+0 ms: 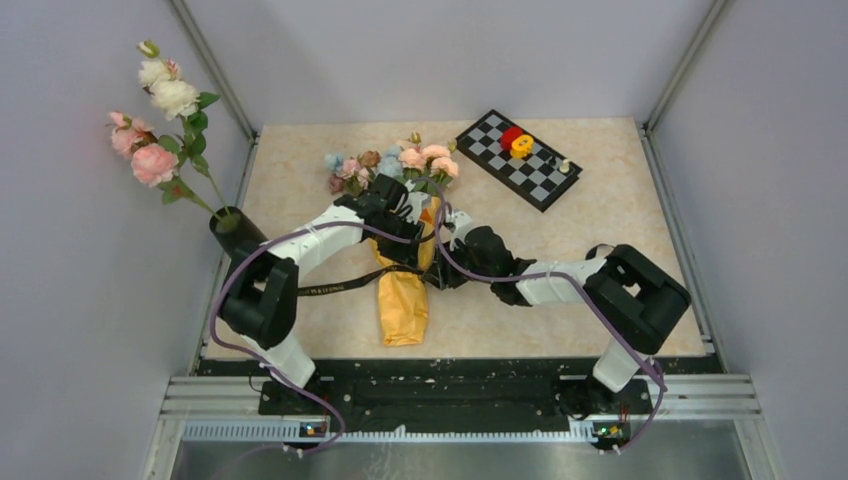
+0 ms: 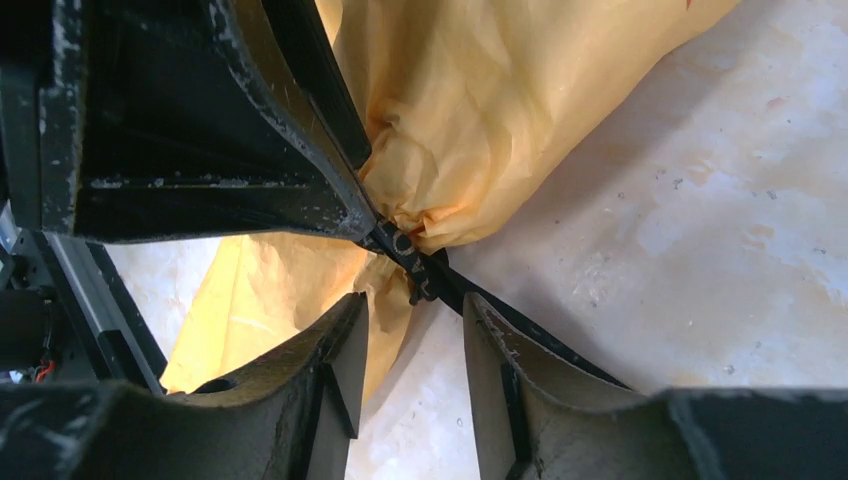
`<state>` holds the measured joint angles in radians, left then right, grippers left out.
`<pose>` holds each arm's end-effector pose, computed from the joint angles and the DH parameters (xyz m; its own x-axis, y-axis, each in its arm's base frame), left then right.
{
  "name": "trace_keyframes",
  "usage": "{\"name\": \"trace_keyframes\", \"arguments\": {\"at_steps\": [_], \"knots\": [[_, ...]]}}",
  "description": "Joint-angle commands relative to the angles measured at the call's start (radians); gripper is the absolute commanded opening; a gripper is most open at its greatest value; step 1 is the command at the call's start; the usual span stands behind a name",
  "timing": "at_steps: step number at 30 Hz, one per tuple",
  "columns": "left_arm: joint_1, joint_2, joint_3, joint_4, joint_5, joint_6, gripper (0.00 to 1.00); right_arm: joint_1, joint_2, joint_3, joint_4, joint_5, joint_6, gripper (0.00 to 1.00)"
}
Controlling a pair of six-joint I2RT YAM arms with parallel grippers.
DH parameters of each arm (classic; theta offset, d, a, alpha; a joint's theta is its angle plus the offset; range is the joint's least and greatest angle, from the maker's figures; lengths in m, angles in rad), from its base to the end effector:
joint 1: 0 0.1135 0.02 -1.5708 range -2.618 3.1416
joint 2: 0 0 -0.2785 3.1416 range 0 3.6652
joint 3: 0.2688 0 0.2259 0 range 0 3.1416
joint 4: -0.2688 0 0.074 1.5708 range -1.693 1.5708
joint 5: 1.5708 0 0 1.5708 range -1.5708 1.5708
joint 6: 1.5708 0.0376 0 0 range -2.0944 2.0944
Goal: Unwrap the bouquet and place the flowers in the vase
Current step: Untie the ribbon from the wrapping paper.
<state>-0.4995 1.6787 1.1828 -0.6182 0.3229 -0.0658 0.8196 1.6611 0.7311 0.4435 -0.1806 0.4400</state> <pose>0.2738 -0.1630 0.2411 -0.8241 0.3786 -0.4213 0.5240 0.7920 -0.3132 0.2145 0.2396 0.2003 -0.6411 -0.0726 -0.7640 -0.6126 0.6480 0.4525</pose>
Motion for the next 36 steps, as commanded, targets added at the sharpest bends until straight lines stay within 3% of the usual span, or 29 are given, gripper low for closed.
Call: {"name": "trace_keyframes", "arguments": {"at_steps": [1,7,18,30,36], "knots": [[-0.002,0.011,0.030,-0.015,0.021,-0.005,0.35,-0.006,0.028,0.045,0.063,-0.021,0.005,0.40],[-0.002,0.023,0.035,-0.020,0.025,-0.009,0.30,-0.005,0.051,0.053,0.074,-0.026,0.009,0.33],[-0.002,0.029,0.039,-0.020,0.039,-0.010,0.30,-0.007,0.086,0.081,0.084,-0.033,0.015,0.21],[-0.001,0.027,0.042,-0.023,0.040,-0.011,0.01,-0.006,0.080,0.081,0.077,-0.026,0.019,0.00],[0.001,0.010,0.041,-0.020,0.014,-0.022,0.00,-0.006,0.050,0.058,0.075,-0.012,0.022,0.00]]}}
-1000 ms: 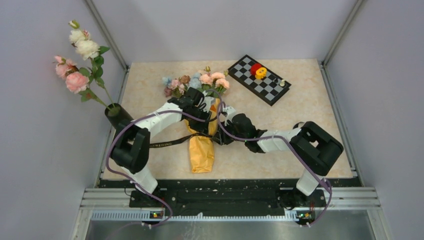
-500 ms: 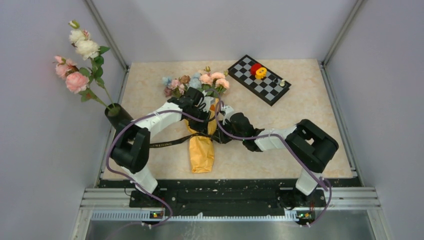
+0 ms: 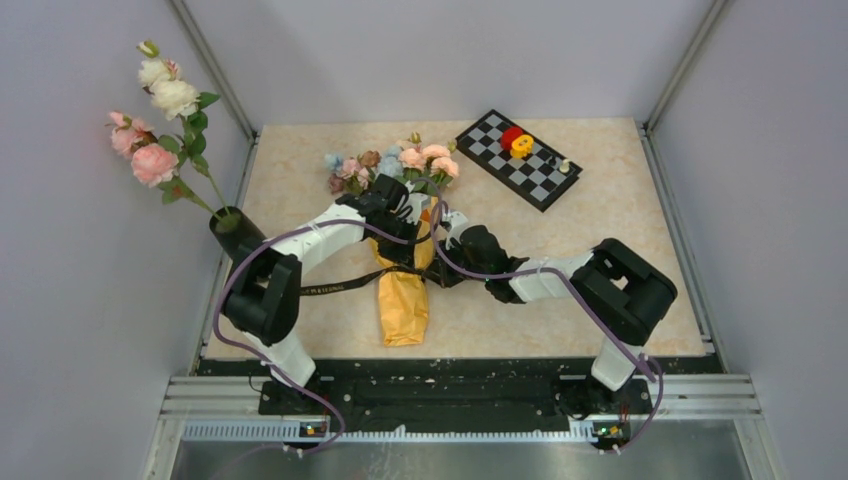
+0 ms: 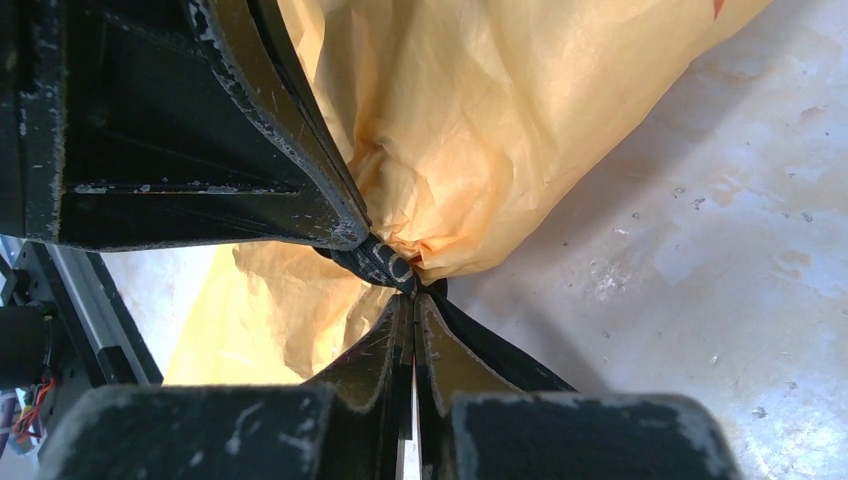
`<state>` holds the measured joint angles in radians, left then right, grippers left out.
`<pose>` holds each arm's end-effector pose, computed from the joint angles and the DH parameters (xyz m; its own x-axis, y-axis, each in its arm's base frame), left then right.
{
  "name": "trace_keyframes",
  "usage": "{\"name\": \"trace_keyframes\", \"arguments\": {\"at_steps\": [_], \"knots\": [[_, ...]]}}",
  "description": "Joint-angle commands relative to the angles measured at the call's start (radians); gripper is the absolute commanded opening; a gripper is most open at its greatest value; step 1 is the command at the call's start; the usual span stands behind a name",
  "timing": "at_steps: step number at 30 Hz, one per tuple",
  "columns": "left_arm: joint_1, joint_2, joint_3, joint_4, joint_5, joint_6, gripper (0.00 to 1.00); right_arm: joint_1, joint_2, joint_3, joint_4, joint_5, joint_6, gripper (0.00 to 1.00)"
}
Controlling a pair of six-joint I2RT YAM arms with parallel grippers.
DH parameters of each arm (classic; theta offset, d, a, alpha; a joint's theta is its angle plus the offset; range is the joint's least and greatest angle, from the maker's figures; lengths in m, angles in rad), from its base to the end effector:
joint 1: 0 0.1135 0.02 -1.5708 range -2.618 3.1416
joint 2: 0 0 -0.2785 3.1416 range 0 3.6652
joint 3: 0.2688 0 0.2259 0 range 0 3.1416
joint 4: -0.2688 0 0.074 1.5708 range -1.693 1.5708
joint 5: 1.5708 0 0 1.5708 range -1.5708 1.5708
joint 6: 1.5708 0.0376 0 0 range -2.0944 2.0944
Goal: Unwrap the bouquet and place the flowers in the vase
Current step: Untie the ribbon from the wrapping paper.
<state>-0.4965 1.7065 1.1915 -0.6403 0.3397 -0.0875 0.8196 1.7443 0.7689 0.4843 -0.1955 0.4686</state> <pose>0.2762 -0.1639 0.2342 -0.8509 0.3673 -0.3755 0.4949 0.8001 -0.3390 0.2251 0.2518 0.1889 -0.6638 -0.0617 -0.7454 -0.5986 0.6413 0.4800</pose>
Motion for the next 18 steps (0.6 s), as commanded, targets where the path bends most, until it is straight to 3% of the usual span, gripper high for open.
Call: {"name": "trace_keyframes", "arguments": {"at_steps": [1,10,18], "knots": [[-0.001,-0.022,0.030,0.004,-0.010,-0.004,0.00,-0.006,-0.038,0.015,0.034,0.006,-0.005,0.00],[0.014,-0.073,0.012,0.021,-0.042,-0.023,0.00,-0.006,-0.068,-0.024,0.036,0.016,0.008,0.00],[0.015,-0.084,0.008,0.021,0.020,-0.015,0.02,-0.006,-0.103,-0.054,0.033,0.021,0.016,0.00]]}}
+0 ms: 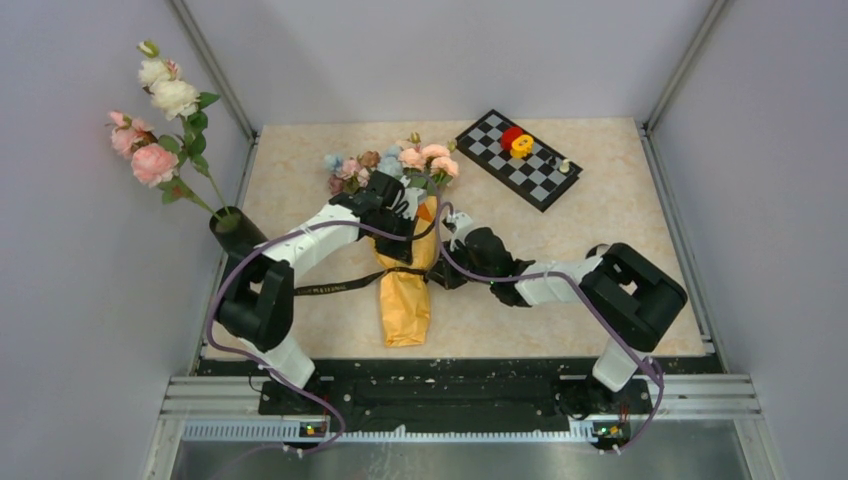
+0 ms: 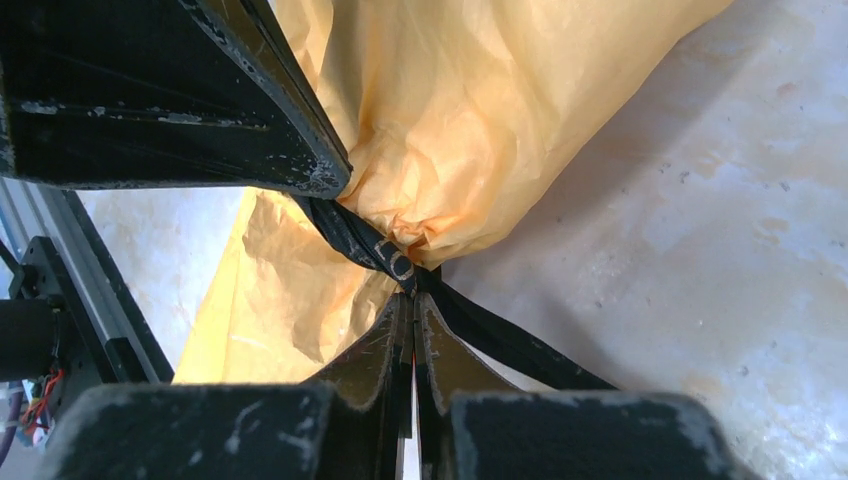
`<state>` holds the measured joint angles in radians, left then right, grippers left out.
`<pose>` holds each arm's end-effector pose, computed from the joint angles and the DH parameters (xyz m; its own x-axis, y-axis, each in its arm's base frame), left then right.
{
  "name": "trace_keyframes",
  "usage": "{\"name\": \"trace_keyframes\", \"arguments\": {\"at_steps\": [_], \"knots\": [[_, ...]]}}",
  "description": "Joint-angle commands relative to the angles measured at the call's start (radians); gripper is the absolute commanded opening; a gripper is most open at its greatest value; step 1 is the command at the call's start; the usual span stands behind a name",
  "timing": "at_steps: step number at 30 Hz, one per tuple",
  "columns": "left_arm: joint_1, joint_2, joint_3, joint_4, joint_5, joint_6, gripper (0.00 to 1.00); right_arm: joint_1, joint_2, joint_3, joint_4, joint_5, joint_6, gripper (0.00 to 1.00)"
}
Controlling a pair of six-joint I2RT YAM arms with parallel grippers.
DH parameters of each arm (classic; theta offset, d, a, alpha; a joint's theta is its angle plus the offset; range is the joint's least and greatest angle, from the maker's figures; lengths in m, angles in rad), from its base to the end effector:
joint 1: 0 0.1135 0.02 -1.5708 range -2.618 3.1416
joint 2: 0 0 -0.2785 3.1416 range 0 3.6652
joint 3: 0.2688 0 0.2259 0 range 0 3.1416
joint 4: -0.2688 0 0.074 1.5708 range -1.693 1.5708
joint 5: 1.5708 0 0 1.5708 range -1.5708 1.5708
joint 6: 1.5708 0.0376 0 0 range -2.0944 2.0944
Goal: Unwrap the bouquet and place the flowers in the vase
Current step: Untie the ribbon from the wrapping paper.
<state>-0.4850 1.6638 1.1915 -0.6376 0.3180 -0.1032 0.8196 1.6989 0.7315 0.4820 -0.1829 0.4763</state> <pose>0.2740 -0.1577 0.2469 -0.8464 0.3355 -0.4135 0.4812 0.8144 -0.3244 0.2180 0.2435 0.1927 -0.6628 -0.0492 -0.7471 -0.5903 0.6483 0.4809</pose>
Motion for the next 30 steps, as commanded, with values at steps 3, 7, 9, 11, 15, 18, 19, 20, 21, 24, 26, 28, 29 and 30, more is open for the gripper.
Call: {"name": "trace_keyframes", "arguments": {"at_steps": [3,7,9,11,15,18,19,20,21,24,26,28,29,30], "knots": [[0.004,-0.040,0.007,0.018,0.064,0.000,0.13,-0.006,-0.061,-0.027,0.032,0.014,0.011,0.00],[0.004,-0.034,0.007,0.017,0.092,-0.002,0.25,-0.007,-0.061,-0.046,0.043,0.016,0.021,0.00],[0.005,-0.029,0.003,0.019,0.113,-0.003,0.29,-0.006,-0.061,-0.054,0.049,0.014,0.025,0.00],[0.003,-0.024,0.003,0.017,0.120,-0.003,0.32,-0.006,-0.061,-0.060,0.052,0.013,0.029,0.00],[0.002,-0.007,0.002,0.010,0.124,-0.003,0.35,-0.006,-0.062,-0.064,0.054,0.017,0.030,0.00],[0.002,0.008,0.005,0.005,0.134,-0.004,0.36,-0.006,-0.062,-0.064,0.056,0.019,0.030,0.00],[0.003,0.013,0.006,0.003,0.135,-0.004,0.36,-0.007,-0.063,-0.064,0.056,0.019,0.030,0.00],[0.002,0.018,0.006,0.001,0.133,-0.006,0.37,-0.006,-0.064,-0.065,0.056,0.018,0.030,0.00],[0.001,0.021,0.007,0.001,0.133,-0.006,0.37,-0.006,-0.064,-0.066,0.057,0.019,0.030,0.00],[-0.001,0.031,0.009,-0.002,0.123,-0.007,0.38,-0.006,-0.064,-0.067,0.058,0.019,0.031,0.00],[-0.004,0.033,0.008,-0.005,0.113,-0.006,0.38,-0.006,-0.064,-0.069,0.059,0.020,0.030,0.00],[-0.008,0.037,0.008,-0.005,0.115,-0.007,0.38,-0.007,-0.065,-0.069,0.059,0.020,0.029,0.00],[-0.009,0.040,0.008,-0.005,0.116,-0.006,0.38,-0.006,-0.065,-0.069,0.059,0.020,0.030,0.00],[-0.012,0.042,0.008,-0.005,0.119,-0.006,0.37,-0.006,-0.064,-0.069,0.059,0.019,0.031,0.00]]}}
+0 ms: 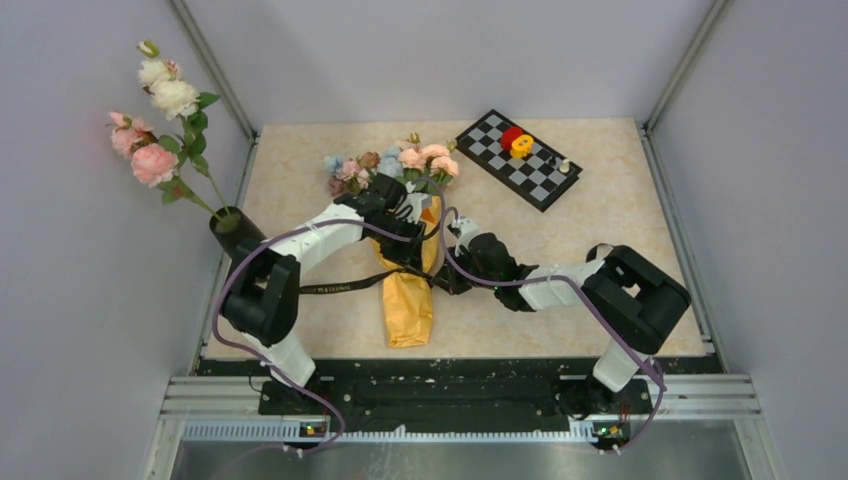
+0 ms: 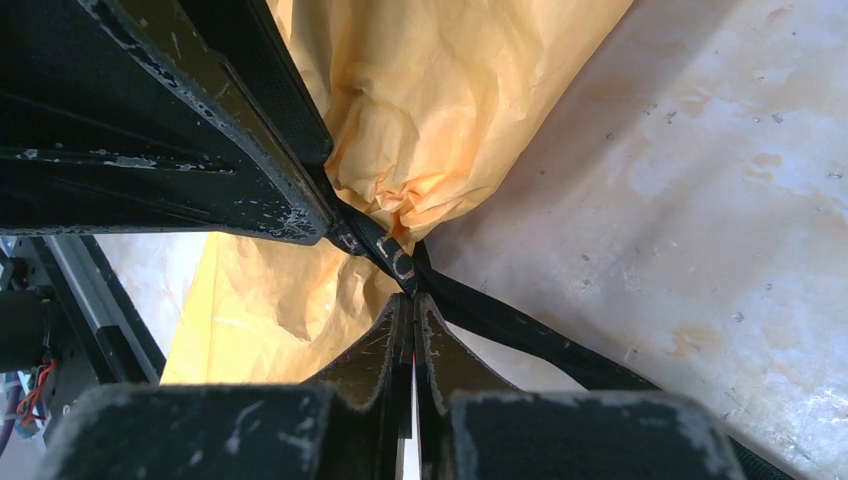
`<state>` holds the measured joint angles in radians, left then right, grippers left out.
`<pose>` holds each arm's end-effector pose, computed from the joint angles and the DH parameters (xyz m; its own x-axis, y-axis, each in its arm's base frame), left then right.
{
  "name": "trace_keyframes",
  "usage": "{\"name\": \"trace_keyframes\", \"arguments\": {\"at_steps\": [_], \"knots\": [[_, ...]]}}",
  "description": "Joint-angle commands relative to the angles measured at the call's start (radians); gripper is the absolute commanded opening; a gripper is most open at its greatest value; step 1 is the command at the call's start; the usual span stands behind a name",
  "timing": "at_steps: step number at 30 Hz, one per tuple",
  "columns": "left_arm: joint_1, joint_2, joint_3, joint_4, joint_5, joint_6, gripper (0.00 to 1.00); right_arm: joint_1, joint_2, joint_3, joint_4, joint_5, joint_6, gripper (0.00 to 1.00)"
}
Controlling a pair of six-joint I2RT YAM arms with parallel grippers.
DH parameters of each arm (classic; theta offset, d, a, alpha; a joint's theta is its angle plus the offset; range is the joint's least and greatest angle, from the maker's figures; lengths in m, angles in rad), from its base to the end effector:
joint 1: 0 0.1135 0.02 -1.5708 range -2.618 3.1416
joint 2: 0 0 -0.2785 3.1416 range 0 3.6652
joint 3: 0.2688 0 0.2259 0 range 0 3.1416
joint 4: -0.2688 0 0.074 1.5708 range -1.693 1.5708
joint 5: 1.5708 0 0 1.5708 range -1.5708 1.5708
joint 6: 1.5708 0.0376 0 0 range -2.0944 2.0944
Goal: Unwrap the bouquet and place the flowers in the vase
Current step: Untie the ribbon from the wrapping paper.
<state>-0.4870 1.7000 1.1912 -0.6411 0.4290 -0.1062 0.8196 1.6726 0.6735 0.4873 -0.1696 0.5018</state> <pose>0.2750 -0.1633 0.2372 -0.8631 0.3480 -0.3660 0.4870 0.7653 -0.4208 0.2093 0.2334 0.1855 -0.6879 -0.0420 -0.7246 -0.5588 0.6677 0.4918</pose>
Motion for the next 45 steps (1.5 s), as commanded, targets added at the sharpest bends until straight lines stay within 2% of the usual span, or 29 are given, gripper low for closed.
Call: {"name": "trace_keyframes", "arguments": {"at_steps": [1,4,6,12,17,21,24,30,45], "knots": [[-0.012,0.008,0.008,-0.002,0.008,-0.002,0.35,-0.006,-0.039,-0.011,0.054,0.007,0.004,0.00],[-0.015,0.012,0.009,-0.002,0.009,-0.004,0.27,-0.006,-0.039,-0.010,0.053,0.008,0.005,0.00],[-0.016,0.013,0.009,0.000,0.011,-0.005,0.25,-0.005,-0.039,-0.012,0.055,0.008,0.006,0.00],[-0.025,0.028,0.010,-0.002,0.009,-0.007,0.29,-0.006,-0.039,-0.010,0.060,0.005,0.006,0.00],[-0.032,0.033,0.010,-0.001,-0.018,-0.006,0.38,-0.006,-0.039,-0.009,0.061,0.003,0.007,0.00],[-0.043,0.036,0.010,-0.001,-0.038,-0.004,0.37,-0.006,-0.039,-0.011,0.064,0.003,0.007,0.00],[-0.048,0.034,0.009,0.003,-0.048,-0.004,0.29,-0.006,-0.042,-0.014,0.065,0.007,0.008,0.00],[-0.048,0.023,0.004,0.006,-0.110,-0.014,0.01,-0.006,-0.060,-0.031,0.055,0.055,0.019,0.00],[-0.036,-0.085,-0.024,0.045,-0.173,-0.041,0.00,-0.007,-0.076,-0.086,0.059,0.069,0.052,0.00]]}}
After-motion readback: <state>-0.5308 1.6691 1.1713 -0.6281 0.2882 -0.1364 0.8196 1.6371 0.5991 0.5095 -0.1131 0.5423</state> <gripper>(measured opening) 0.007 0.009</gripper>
